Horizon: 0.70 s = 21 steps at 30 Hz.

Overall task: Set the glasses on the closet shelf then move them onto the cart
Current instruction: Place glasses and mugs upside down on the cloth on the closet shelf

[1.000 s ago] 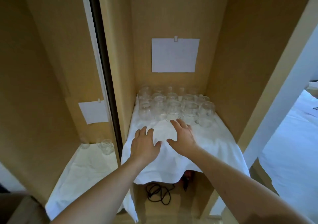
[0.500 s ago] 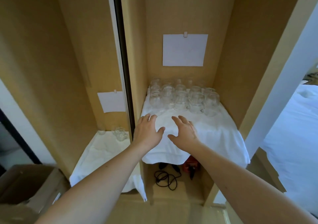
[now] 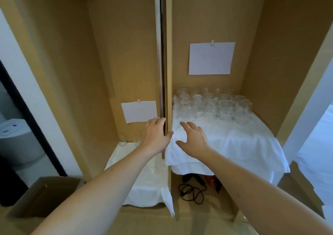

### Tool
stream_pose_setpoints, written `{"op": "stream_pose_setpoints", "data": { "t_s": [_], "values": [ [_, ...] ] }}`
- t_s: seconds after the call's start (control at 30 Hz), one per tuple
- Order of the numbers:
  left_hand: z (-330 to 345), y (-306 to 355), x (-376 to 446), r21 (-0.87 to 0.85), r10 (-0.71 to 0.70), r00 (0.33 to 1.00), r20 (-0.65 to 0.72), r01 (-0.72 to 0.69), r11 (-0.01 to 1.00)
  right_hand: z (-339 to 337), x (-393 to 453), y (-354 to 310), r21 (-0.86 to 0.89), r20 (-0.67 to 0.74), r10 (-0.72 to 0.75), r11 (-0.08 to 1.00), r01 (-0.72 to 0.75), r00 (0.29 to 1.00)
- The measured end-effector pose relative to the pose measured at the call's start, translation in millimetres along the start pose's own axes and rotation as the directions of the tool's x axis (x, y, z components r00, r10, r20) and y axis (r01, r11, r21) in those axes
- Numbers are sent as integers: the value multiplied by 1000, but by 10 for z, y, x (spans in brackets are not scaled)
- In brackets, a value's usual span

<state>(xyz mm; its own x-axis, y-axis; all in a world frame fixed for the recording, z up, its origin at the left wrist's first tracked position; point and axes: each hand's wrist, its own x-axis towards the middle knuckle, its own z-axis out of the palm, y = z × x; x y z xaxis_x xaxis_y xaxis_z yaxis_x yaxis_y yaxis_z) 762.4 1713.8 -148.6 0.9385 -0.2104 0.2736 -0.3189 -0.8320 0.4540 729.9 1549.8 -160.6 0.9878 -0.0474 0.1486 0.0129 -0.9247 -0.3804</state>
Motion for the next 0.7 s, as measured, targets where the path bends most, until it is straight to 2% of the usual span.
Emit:
{"op": "stream_pose_setpoints", "data": {
  "t_s": [0.4, 0.7],
  "values": [
    [-538, -1159, -169, -23, -22, 1000, 7, 22, 999, 551, 5, -1104, 45, 11, 12, 999, -13, 1000],
    [-601, -1873, -358, -47, -95, 993, 66, 98, 994, 1066, -82, -1510, 29, 73, 52, 998, -54, 996]
  ]
}}
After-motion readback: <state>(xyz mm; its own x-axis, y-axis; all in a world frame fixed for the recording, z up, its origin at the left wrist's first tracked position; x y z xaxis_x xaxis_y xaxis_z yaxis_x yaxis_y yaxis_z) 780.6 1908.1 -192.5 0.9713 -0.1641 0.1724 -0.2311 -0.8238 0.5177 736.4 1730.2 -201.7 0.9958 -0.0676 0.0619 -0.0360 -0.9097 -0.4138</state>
